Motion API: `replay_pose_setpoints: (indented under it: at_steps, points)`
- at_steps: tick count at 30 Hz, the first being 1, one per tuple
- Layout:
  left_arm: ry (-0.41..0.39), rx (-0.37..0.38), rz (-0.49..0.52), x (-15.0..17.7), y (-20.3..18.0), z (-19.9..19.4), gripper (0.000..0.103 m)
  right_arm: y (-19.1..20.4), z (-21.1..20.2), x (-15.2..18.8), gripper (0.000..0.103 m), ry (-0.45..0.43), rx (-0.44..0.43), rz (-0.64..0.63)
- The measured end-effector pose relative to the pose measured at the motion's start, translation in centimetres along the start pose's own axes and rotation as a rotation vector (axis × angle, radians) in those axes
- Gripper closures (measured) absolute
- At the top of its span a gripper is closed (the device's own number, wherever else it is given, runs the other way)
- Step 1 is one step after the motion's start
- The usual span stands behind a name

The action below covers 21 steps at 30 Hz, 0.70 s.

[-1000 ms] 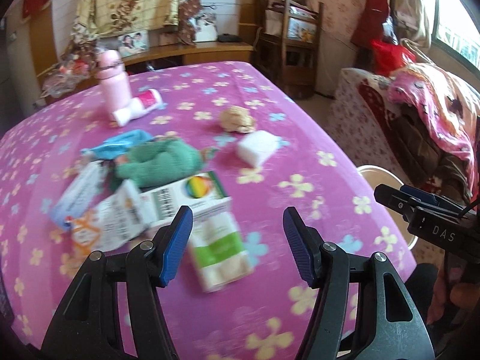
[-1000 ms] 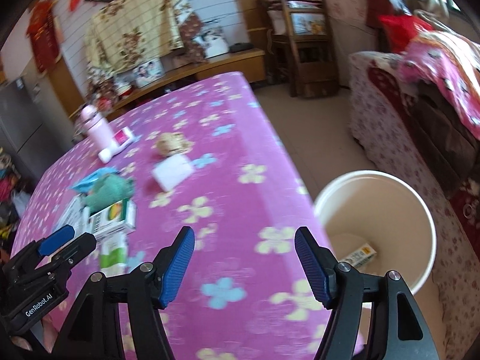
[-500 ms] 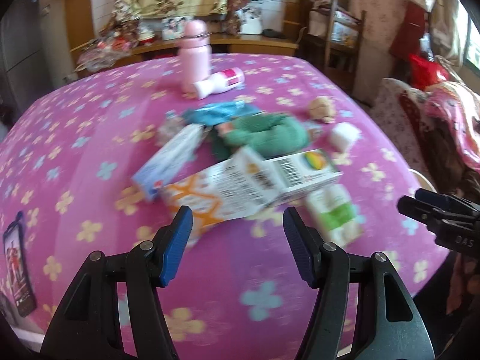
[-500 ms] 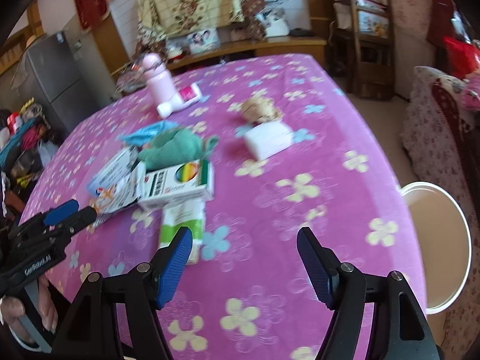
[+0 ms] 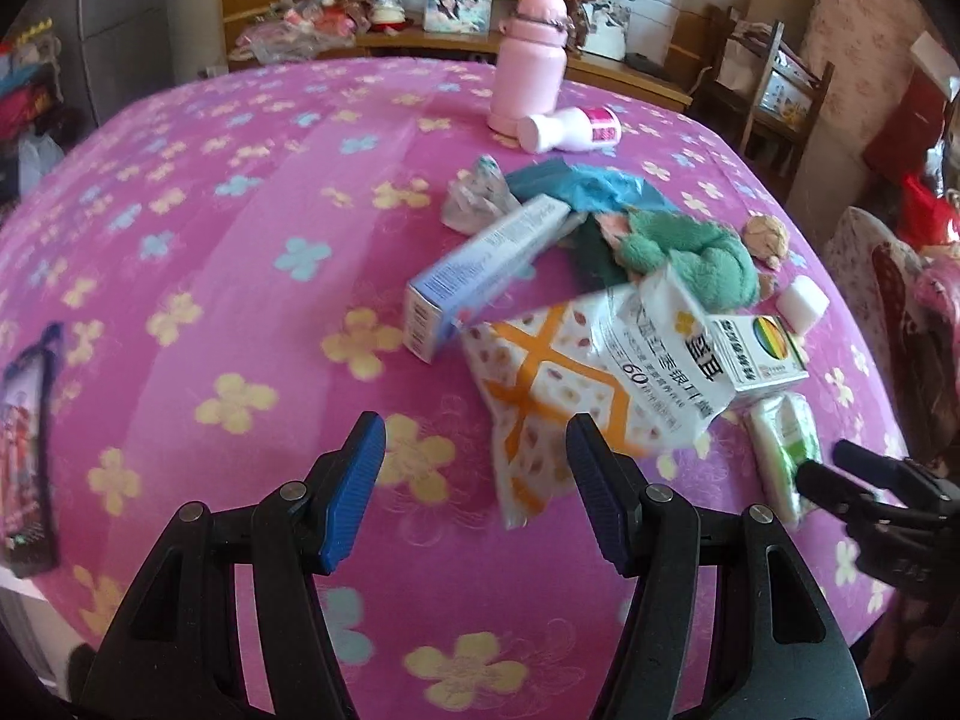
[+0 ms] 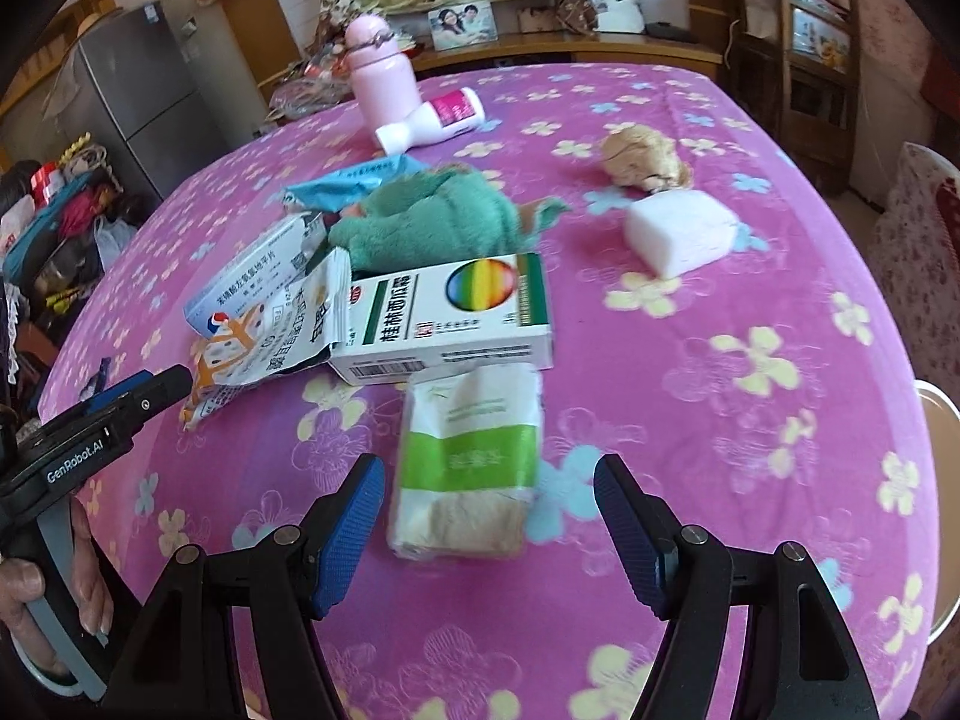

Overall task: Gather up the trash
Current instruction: 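Grasp the green-and-white packet with the right tool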

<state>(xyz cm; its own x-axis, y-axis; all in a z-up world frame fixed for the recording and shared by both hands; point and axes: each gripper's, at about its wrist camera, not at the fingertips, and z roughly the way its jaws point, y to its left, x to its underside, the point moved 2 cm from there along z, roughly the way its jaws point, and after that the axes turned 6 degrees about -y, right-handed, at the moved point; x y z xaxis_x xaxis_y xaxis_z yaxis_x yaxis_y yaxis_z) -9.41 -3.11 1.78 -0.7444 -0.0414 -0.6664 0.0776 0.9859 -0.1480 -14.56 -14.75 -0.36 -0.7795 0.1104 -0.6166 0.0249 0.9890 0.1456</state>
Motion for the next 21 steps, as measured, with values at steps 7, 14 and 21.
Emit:
replay_pose_setpoints:
  at_steps: [7, 14, 21]
  points:
    - [0.044, 0.176, 0.017, 0.8, -3.6, 0.6, 0.042, -1.0, 1.0, 0.4, 0.058, 0.001, 0.027, -0.017]
    - [0.094, 0.347, 0.022, 1.1, -6.6, 0.0, 0.042, -5.2, -1.2, 0.4, 0.064, -0.018, 0.099, 0.027]
    - [0.040, 0.299, 0.059, 0.0, -6.1, -2.5, 0.042, -6.9, -2.6, 0.4, 0.064, -0.029, 0.056, 0.095]
